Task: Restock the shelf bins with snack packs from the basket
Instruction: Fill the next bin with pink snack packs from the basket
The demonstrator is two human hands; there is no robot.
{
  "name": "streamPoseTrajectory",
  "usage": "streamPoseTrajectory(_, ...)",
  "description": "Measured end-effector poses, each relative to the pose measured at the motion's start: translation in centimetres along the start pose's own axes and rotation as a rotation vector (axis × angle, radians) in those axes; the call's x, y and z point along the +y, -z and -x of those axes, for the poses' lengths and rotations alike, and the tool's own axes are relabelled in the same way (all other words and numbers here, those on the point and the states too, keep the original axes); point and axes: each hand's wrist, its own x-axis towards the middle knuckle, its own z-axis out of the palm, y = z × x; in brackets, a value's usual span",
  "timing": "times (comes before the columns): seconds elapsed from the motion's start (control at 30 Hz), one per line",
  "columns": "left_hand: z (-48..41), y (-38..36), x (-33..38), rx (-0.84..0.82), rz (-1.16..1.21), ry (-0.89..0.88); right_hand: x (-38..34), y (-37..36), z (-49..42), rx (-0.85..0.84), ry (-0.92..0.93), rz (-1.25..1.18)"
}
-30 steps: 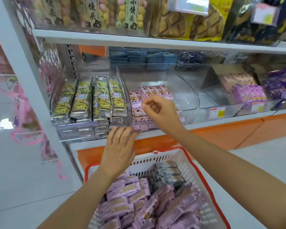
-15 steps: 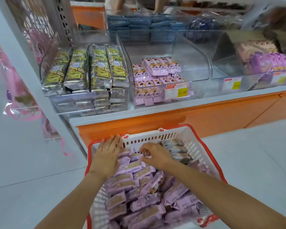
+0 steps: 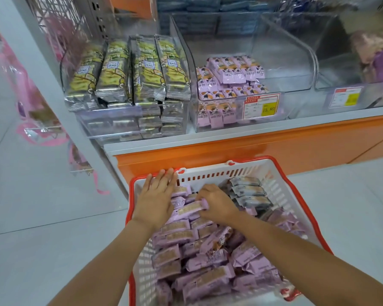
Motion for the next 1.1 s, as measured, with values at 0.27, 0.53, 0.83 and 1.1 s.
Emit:
streamPoseTrajectory(0.27,-1.9,4.2,4.0,0.099,0.514,-0.142,-1.4,8.8,2.5,0.218,0.018,-0.446)
streamPoseTrajectory(0.53,-3.6,11.7,8.4,0.268,1.147,0.023,-2.7,16.4,6.4,0.4,0.08,-0.693)
streamPoseTrajectory(0.83,-4.8,17.8,9.3,0.678,0.942,0.017,-4.6,23.2,8.5,0.521,0.187,-0.563)
streamPoseTrajectory(1.1,-6.7,17.5,3.7,0.681,-0.043,0.011,-4.7,29.6,0.9,0.722,-0.046,-0.36)
